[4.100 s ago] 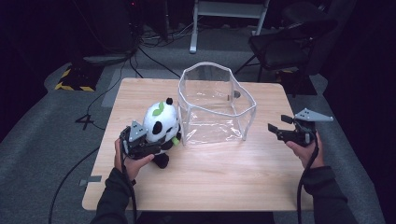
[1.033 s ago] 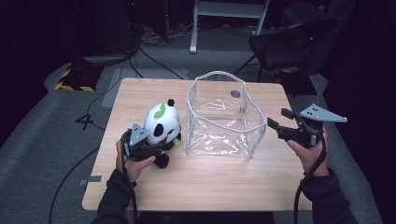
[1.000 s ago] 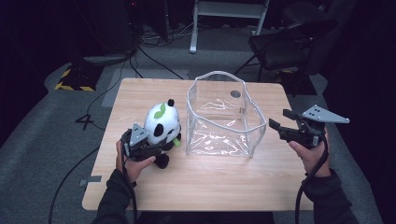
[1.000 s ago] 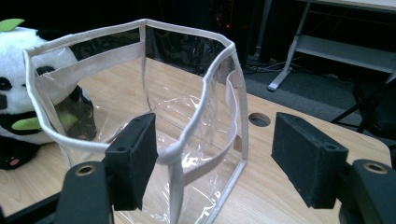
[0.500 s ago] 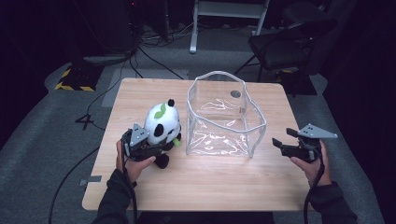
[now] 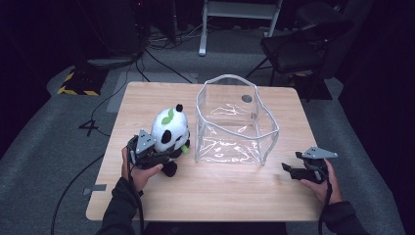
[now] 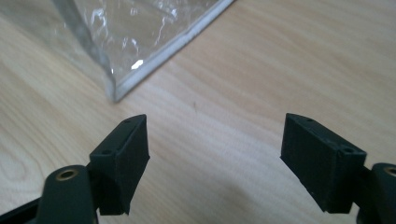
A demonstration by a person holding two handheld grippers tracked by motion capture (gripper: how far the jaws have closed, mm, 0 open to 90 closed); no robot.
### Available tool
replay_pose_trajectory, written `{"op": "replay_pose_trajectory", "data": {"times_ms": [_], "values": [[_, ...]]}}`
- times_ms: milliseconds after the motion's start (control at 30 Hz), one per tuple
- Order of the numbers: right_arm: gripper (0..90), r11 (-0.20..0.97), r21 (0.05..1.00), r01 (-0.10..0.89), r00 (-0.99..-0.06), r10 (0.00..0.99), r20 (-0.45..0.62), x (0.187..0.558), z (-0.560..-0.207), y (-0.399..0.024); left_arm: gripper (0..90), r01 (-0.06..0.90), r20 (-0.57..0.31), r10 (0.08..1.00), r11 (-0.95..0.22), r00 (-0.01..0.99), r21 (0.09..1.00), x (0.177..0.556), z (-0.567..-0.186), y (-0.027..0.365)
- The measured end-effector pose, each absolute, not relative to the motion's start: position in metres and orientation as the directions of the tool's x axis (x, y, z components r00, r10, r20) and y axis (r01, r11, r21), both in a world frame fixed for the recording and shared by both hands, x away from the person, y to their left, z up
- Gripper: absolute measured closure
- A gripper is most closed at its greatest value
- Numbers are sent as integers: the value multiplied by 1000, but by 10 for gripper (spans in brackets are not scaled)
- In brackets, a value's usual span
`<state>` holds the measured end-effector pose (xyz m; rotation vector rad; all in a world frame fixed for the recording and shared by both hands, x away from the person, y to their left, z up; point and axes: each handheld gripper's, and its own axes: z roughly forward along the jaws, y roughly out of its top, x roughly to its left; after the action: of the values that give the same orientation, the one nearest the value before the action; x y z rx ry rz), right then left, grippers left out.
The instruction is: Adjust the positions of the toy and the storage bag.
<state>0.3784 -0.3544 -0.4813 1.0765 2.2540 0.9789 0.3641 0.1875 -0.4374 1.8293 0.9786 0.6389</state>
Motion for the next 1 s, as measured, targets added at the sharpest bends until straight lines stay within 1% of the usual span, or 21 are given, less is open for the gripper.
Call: {"op": "replay_pose_trajectory", "data": {"times_ms": [67, 200, 300, 500, 600, 1000], "values": [[167, 436, 751, 496, -591, 803, -75, 376, -492, -357, 254, 351, 17, 838, -248, 546, 903, 364, -437, 188], [157, 448, 725, 522, -594, 801, -68, 374, -502, -358, 254, 351, 18, 838, -247, 545, 903, 364, -437, 187], [160, 438, 740, 511, -601, 797, -57, 369, -503, -362, 254, 352, 14, 835, -247, 549, 903, 365, -438, 189], [156, 412, 740, 532, -599, 800, -14, 365, -507, -365, 255, 356, -9, 832, -227, 554, 906, 365, -440, 192], [156, 413, 740, 532, -601, 799, -14, 365, -507, -365, 254, 357, -11, 832, -226, 555, 906, 365, -440, 192], [154, 411, 740, 532, -600, 800, -13, 365, -507, -365, 262, 337, 14, 831, -241, 556, 910, 364, -441, 190]]}}
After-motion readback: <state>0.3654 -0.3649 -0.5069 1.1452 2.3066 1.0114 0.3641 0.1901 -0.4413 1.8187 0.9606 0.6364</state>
